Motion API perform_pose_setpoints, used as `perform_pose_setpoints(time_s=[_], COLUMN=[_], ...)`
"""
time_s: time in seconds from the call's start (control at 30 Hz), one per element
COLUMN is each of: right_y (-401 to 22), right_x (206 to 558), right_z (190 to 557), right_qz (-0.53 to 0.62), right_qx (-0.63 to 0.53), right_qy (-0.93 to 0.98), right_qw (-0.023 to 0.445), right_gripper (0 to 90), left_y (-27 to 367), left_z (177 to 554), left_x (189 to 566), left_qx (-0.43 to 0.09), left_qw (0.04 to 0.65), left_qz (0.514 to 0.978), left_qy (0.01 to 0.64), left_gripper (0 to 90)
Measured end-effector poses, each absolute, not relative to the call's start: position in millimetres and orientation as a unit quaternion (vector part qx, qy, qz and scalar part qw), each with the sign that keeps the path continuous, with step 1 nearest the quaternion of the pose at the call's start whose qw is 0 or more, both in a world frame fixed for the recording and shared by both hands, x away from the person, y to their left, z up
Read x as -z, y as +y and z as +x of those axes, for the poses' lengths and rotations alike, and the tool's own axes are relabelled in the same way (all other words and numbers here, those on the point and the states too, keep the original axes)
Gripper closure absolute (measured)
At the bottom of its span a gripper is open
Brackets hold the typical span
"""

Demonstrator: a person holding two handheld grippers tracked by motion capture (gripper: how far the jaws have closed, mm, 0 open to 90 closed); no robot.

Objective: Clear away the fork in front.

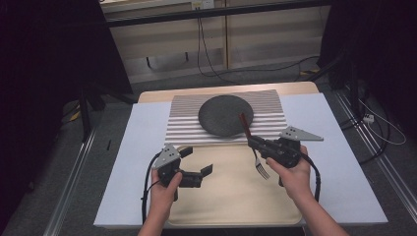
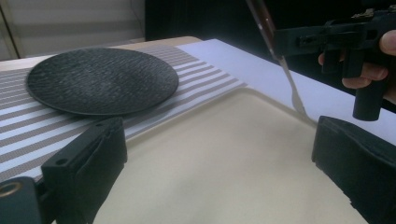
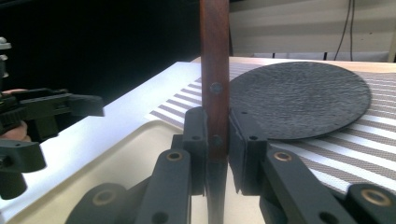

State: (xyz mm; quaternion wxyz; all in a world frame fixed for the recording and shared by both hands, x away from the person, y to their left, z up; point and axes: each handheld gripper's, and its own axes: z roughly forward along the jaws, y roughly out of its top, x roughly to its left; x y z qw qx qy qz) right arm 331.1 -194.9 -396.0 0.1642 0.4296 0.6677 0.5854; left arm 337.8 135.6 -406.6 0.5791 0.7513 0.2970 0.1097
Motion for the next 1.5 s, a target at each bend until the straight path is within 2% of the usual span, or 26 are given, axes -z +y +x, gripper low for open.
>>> perform_pose_setpoints(time_s=[0.37, 0.8, 0.9, 1.07, 1.17, 1.3, 1.37, 1.4, 1.47, 1.5], right_y=[-175.3, -150.7, -144.9, -139.8, -141.5, -144.3, -143.8, -142.9, -142.7, -142.3], right_x=[396.2, 396.7, 397.3, 398.8, 400.1, 400.7, 401.8, 401.9, 401.8, 401.4], right_z=[329.1, 326.8, 325.5, 323.6, 321.2, 318.7, 316.9, 314.1, 313.3, 312.4], right_qz=[0.410, 0.393, 0.389, 0.385, 0.385, 0.390, 0.390, 0.387, 0.387, 0.388], right_qx=[-0.586, -0.593, -0.591, -0.593, -0.590, -0.590, -0.590, -0.589, -0.590, -0.591], right_qy=[0.680, 0.683, 0.687, 0.687, 0.688, 0.685, 0.684, 0.686, 0.686, 0.685], right_qw=[0.163, 0.165, 0.166, 0.165, 0.173, 0.177, 0.176, 0.179, 0.179, 0.176], right_gripper=[78.6, 78.6, 78.6, 78.6, 78.6, 78.6, 78.6, 78.6, 78.6, 78.5], left_y=[115.3, 98.4, 93.5, 84.8, 78.1, 65.5, 62.8, 62.3, 62.3, 61.9], left_z=[339.3, 334.0, 333.3, 330.0, 330.9, 330.2, 329.8, 329.3, 330.1, 330.2], left_x=[412.7, 416.0, 419.2, 421.1, 422.4, 426.0, 426.6, 426.7, 426.9, 426.9], left_qx=[-0.095, -0.107, -0.091, -0.093, -0.074, -0.049, -0.049, -0.046, -0.039, -0.035], left_qw=[0.579, 0.564, 0.571, 0.580, 0.582, 0.582, 0.581, 0.594, 0.600, 0.603], left_qz=[0.756, 0.765, 0.757, 0.749, 0.750, 0.754, 0.755, 0.744, 0.741, 0.738], left_qy=[0.289, 0.294, 0.304, 0.308, 0.306, 0.300, 0.299, 0.302, 0.299, 0.299], left_gripper=[3.5, 6.0, 10.9, 31.8, 37.9, 39.0, 48.1, 62.5, 64.8, 69.0])
